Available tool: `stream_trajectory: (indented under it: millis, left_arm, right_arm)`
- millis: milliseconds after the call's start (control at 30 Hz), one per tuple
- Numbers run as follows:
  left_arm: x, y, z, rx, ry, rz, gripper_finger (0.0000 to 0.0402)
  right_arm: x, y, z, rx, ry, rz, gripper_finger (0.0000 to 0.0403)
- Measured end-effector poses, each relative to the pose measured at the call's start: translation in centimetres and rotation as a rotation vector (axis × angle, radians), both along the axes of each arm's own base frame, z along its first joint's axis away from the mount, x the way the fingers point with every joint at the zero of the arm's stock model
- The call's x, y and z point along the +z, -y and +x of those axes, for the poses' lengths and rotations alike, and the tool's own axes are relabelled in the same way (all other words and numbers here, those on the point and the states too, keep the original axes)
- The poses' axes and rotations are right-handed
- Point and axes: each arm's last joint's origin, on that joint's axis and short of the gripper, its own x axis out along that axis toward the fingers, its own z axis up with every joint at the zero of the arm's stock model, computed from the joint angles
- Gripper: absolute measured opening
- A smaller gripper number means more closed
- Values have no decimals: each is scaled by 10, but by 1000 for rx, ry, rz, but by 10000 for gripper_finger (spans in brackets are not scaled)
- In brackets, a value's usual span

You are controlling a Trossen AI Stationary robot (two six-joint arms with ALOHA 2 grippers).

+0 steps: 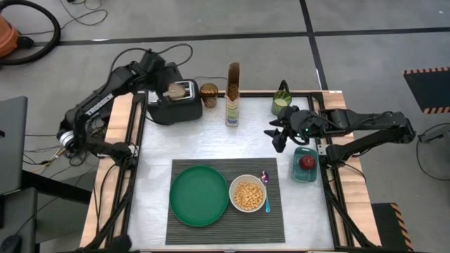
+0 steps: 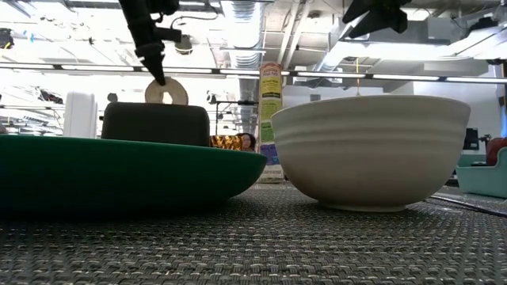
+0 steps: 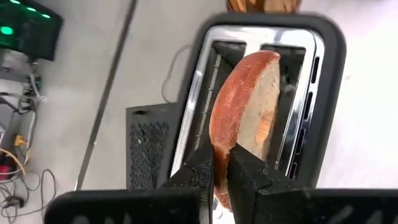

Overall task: Arrange a breakfast setting
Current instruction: Put the bagel on the green plate

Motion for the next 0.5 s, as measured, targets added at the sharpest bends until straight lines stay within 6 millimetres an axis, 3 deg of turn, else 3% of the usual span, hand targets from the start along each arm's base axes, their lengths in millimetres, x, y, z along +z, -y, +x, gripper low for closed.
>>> stream_trajectory:
  millis: [333, 500]
  left_arm:
    - [44, 34, -28, 171, 387, 73, 6]
    - [60, 54, -42, 272, 697, -58, 5]
  right_arm:
    - [0, 5, 0, -24, 0, 1, 232]
    - [0, 5, 0, -28, 3, 7, 232]
